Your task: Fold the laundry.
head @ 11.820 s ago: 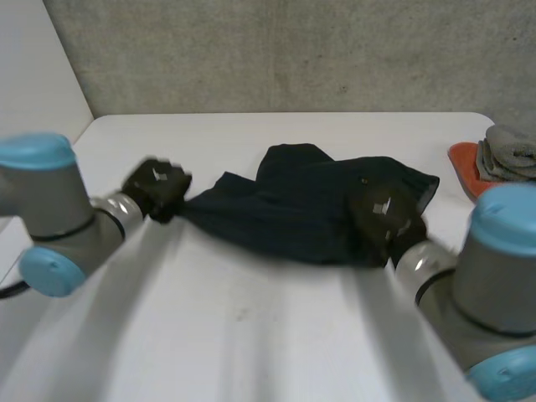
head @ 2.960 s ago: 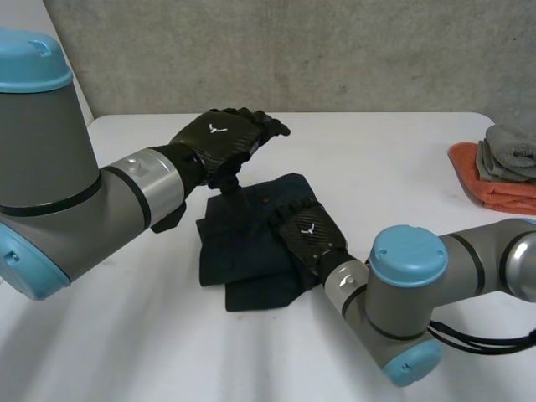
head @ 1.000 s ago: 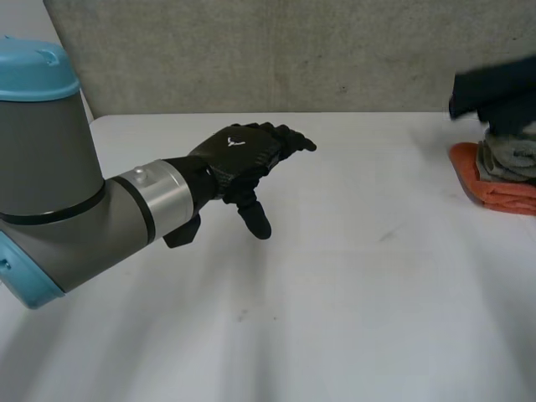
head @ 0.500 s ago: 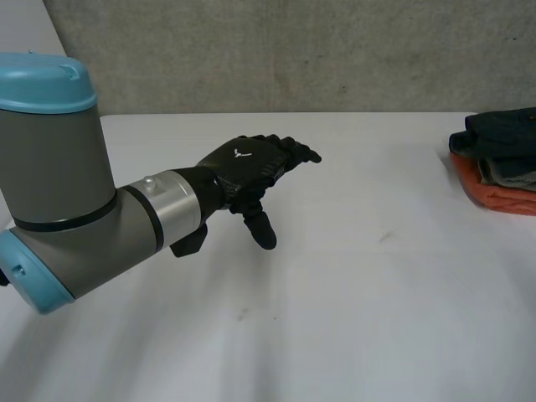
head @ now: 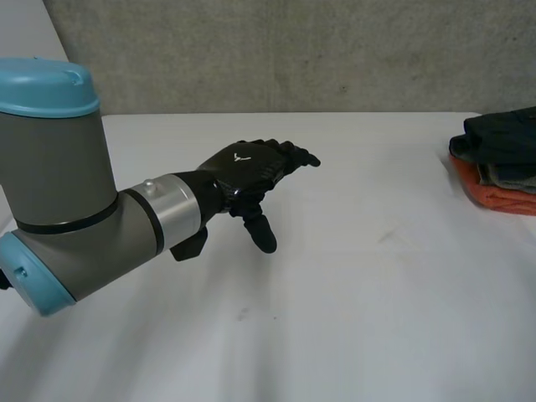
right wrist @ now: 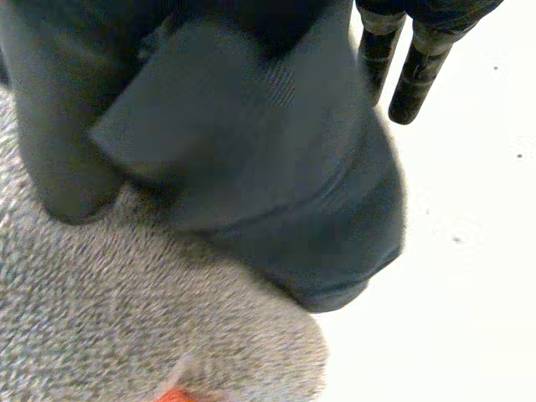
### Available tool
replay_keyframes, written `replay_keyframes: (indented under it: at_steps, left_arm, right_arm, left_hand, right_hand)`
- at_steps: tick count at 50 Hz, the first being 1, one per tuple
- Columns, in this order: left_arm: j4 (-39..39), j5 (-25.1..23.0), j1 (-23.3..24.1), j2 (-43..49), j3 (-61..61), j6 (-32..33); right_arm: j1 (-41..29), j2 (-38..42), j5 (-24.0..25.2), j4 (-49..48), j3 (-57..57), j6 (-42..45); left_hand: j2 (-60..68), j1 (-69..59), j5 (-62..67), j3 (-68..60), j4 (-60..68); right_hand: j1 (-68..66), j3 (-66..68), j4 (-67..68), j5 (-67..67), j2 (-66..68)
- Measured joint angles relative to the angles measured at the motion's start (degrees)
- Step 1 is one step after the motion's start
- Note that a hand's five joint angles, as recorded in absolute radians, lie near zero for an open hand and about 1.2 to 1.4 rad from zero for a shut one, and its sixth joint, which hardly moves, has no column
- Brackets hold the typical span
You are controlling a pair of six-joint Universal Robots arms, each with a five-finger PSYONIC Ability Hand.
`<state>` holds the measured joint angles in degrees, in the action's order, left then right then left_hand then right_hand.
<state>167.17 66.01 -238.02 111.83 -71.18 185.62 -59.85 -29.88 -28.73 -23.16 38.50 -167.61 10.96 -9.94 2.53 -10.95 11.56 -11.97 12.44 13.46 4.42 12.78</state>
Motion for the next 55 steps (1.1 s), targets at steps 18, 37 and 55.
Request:
replay_keyframes:
  at_steps: [18,37,55]
  left_arm:
    - [0.00,0.11,-0.84,-3.92,-0.96,0.01]
    - [0.64,1.15,-5.18,-9.33,-1.74,-0.59]
    - [19.12,20.89,-9.54,-14.94,-10.60,-0.25]
  right_arm:
    - [0.71,-11.18,-23.59,3.05,1.55,29.45]
    - [-13.70,-26.25,-42.73,8.38,7.70,21.26]
    - [-48.18,-41.63,-59.60,11.35,40.86,6.45]
  left_hand:
    - [0.00,0.02,0.00,0.00,0.00]
    - [0.00,0.16,0.00,0.00,0.00]
    - [0.00,0.16,0.00,0.00,0.00]
  right_hand:
    - [0.00,0.00,0.00,-0.60,0.00]
    - [0.00,0.00,0.00,-0.61,0.00]
    - [0.00,0.00,0.00,-0.61,0.00]
